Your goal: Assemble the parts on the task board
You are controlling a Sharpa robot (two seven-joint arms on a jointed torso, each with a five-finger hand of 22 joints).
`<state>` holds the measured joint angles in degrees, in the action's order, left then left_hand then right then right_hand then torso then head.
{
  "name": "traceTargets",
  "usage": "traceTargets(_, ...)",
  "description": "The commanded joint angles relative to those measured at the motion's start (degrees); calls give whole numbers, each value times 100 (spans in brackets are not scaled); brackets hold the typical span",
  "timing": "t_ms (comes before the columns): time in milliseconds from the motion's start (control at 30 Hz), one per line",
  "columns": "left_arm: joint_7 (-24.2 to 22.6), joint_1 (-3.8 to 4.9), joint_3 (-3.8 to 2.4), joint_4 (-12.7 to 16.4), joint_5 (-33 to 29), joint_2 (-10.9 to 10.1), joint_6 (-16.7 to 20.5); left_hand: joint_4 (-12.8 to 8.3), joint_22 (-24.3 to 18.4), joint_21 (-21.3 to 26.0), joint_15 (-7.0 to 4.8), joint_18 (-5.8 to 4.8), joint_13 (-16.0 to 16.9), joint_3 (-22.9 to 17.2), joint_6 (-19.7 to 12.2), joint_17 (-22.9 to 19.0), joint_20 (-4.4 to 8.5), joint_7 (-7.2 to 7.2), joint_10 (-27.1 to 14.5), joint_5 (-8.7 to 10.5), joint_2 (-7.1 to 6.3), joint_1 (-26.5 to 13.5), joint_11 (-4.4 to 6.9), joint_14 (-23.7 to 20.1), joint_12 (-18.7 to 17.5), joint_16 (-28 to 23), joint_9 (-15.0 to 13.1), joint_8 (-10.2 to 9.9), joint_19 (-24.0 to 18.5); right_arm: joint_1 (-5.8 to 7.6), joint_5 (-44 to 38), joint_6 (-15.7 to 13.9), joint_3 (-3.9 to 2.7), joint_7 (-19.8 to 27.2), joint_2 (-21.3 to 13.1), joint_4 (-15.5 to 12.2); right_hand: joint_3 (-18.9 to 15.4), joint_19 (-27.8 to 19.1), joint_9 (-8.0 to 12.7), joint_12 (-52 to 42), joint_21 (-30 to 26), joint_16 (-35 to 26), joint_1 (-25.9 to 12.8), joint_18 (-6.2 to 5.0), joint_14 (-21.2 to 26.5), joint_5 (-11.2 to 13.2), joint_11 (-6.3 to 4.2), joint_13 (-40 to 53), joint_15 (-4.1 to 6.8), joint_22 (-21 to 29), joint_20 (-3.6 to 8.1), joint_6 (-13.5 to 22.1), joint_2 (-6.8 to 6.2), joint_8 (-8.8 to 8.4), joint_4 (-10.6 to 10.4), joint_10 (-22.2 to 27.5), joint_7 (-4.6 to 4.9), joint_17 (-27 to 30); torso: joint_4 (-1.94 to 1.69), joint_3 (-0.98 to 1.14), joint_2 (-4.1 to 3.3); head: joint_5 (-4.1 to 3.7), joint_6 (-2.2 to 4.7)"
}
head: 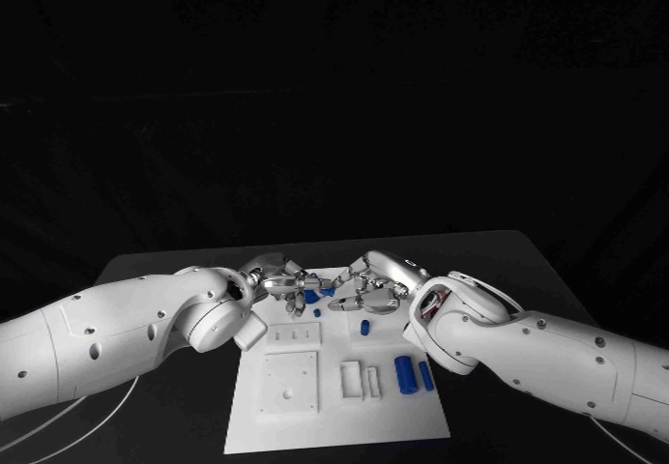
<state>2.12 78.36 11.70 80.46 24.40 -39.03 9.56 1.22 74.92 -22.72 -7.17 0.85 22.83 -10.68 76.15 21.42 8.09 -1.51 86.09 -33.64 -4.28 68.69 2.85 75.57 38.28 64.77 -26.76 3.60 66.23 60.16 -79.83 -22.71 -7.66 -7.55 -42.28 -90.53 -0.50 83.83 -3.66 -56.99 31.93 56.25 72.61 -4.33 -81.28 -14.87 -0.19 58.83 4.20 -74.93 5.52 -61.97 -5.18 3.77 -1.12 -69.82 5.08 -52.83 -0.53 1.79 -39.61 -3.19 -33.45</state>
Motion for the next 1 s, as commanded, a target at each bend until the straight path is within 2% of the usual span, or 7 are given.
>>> traceTargets(33,-92,6,-1,34,-52,9,-55,-699,114,24,-36,-85,-4,-697,280,-5,-6,271,51,22,23,96,224,42,22,-23,10,15,16,-5,-41,-96,2,-127,19,12,139,86,6,-28,32,18,-35,-85,-26,122,-31,10,18,-361,-12,-56,72,-20,49,-21,11,-18,7,1,-2,3,0)
traceTargets(100,-94,6,-1,41,-52,8,-85,-699,114,24,-36,-85,-4,-697,280,-5,-6,271,51,22,23,96,224,42,22,-23,10,15,16,-5,-43,-100,2,-134,25,17,194,88,7,-30,45,17,-34,-85,-27,156,-34,11,21,-363,-10,-68,82,-21,74,-25,9,-19,7,2,-3,4,-1)
traceTargets(167,-95,6,-1,51,-52,6,-117,-699,114,28,-35,-85,-5,-692,281,-6,-7,269,50,31,24,101,222,39,22,-24,18,15,14,-5,-46,-104,3,-141,33,24,331,90,7,-36,68,26,8,-81,-32,405,-43,16,26,-368,-6,-110,157,-20,106,-33,-1,-29,6,3,-3,2,-6)
traceTargets(300,-86,6,0,63,-52,6,-165,-697,114,30,-34,-85,-6,-690,278,-6,-8,268,49,41,27,102,222,37,20,-26,21,14,12,-7,-49,-97,3,-141,43,32,948,85,9,-42,104,37,-56,-69,-41,726,-58,23,41,-373,7,-195,103,-25,135,-41,-25,-47,3,1,0,6,-12)
traceTargets(467,-78,6,0,66,-46,8,-197,-693,114,33,-34,-85,-7,-688,274,-5,-9,267,50,54,34,107,221,38,18,-25,27,14,11,-9,-50,-98,4,-130,49,34,1498,84,5,-57,142,45,-164,-41,-50,915,-89,43,59,-375,31,-325,71,-21,174,-66,-63,-69,2,4,1,10,-11)
traceTargets(633,-58,6,0,64,-33,6,-242,-693,115,35,-34,-85,-8,-682,273,-6,-10,267,50,66,35,115,221,36,17,-25,35,14,13,-12,-50,-108,4,-118,46,40,1821,86,2,-73,183,55,-177,-21,-60,1099,-114,65,76,-382,48,-439,118,-22,223,-85,-101,-88,6,4,3,10,-11)
traceTargets(1000,10,6,1,59,-18,-4,-393,-711,115,58,-19,-85,-26,-622,212,-13,-25,242,43,268,19,201,206,1,-55,-43,99,11,-7,-18,-50,-110,4,-126,39,52,1997,80,1,-62,190,51,-236,-15,-62,1139,-120,68,81,-380,55,-477,88,-20,274,-87,-112,-98,5,5,-2,-5,-12)
